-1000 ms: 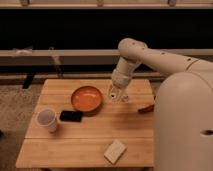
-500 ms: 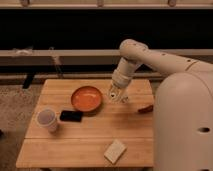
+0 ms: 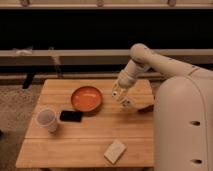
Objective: Stand the bottle upright
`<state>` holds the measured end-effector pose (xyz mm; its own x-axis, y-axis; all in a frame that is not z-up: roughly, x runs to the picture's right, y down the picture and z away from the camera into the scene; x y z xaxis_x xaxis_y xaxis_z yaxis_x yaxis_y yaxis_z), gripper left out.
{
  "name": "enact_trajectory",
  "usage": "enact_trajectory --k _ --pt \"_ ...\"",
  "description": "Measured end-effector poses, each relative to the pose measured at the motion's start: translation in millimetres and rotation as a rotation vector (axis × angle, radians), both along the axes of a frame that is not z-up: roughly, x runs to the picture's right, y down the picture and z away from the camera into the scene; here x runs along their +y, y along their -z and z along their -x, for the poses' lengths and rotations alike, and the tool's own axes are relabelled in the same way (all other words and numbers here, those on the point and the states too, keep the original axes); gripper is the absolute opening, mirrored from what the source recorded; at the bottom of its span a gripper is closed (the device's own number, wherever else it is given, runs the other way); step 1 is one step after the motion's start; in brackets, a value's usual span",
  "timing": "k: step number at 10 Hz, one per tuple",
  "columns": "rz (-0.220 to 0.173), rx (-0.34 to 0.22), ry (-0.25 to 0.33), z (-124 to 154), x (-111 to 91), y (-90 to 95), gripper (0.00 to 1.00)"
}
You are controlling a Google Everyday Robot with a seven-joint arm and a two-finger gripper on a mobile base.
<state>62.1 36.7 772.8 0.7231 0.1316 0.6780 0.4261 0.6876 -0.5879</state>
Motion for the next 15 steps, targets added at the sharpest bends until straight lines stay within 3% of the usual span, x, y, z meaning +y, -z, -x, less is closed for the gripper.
enact_trajectory --k 1,6,10,12,15 --pt "0.004 0.000 -0.075 -10.6 -6.7 -4.2 0.00" --pt "0.025 -0.034 -0.249 -22.0 -17.2 -11.9 0.00" --pt "0.063 -0.093 -0.432 -30.4 -21.4 -18.8 0.00" --pt "0.081 -0.096 -0.481 -34.4 -21.1 -22.0 0.10" --pt "0.080 -0.090 -0.480 -33.7 -21.3 -21.5 0.43"
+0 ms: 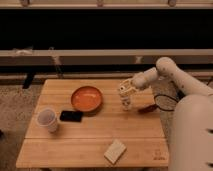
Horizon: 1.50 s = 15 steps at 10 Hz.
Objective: Stand the bottle upright
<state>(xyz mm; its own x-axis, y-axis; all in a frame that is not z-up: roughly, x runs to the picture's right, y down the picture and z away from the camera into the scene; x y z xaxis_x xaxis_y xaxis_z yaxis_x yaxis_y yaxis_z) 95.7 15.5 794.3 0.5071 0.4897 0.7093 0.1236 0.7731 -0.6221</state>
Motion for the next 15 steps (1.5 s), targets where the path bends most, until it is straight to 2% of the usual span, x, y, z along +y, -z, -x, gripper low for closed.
enact_trajectory --k 3,4,5,9,11,15 --pt "0.001 0.000 0.001 0.9 -0.3 0.3 0.74" --pt "0.001 0.002 -0.002 -0.3 -0.7 0.4 0.78" --pt "0.006 0.016 -0.020 -9.2 -1.3 -1.8 0.80" --pt "0.033 0.100 -0.073 -72.9 7.7 -10.5 0.80" --pt "0.041 0.118 -0.081 -81.3 9.8 -12.7 0.80" --pt "0.032 0.121 -0.088 -79.7 5.7 -12.7 0.80"
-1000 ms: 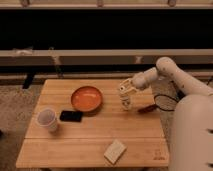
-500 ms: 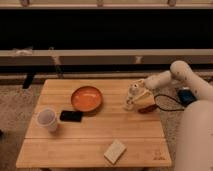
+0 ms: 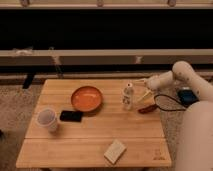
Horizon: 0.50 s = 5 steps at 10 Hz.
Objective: Stand the bottle upright
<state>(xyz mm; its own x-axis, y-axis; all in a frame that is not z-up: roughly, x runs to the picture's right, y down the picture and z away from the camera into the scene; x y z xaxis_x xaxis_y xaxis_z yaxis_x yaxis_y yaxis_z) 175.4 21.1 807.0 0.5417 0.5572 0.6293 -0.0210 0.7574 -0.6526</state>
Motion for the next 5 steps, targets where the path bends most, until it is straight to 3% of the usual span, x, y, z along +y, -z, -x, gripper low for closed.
enact_trajectory --k 5 --pt "-0.014 -0.009 0.002 -0.7 -0.9 -1.3 0.80"
